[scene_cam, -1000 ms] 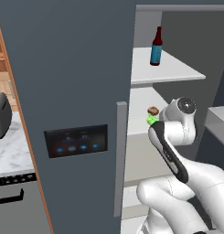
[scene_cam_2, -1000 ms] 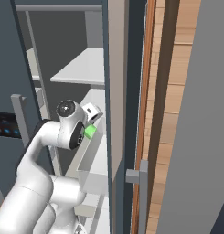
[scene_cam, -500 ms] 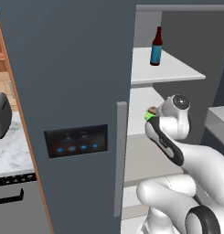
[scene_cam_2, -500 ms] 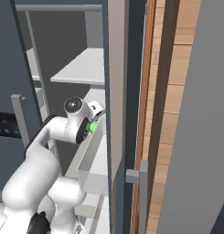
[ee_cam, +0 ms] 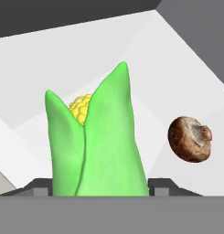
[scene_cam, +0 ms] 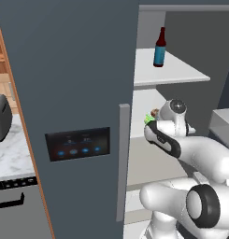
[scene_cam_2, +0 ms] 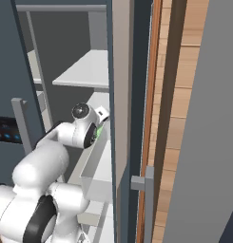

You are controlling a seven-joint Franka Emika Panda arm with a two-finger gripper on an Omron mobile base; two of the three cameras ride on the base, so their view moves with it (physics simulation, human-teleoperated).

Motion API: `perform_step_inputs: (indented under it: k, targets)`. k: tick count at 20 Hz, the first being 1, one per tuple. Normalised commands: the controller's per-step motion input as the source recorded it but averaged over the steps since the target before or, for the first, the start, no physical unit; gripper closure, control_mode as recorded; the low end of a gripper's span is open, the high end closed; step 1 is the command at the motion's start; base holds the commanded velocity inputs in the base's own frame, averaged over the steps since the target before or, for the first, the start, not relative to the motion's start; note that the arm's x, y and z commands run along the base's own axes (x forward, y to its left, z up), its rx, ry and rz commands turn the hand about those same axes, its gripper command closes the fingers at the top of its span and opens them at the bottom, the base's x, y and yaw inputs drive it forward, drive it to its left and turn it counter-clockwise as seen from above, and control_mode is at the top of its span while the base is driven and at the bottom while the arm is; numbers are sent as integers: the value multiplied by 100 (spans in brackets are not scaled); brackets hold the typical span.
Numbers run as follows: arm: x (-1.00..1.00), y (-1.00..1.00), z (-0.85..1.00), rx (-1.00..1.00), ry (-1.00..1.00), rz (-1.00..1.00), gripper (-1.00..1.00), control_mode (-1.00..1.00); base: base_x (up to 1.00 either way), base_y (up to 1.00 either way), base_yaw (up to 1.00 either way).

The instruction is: Place the beer on the top shelf of the fridge to keep it out of children's reach, and place the corn and mushroom on lower shelves for easy access.

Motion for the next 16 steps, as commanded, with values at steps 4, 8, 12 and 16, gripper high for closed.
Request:
perform_step_inputs:
  k: [4,8,12,16]
  targets:
    - [36,-3,-32,0,0,0,100,-100,0,0,0]
    - [41,-14,-21,0,0,0,100,-100,0,0,0]
    - [42,-20,-18,0,0,0,100,-100,0,0,0]
    - [37,-11,-30,0,0,0,100,-100,0,0,0]
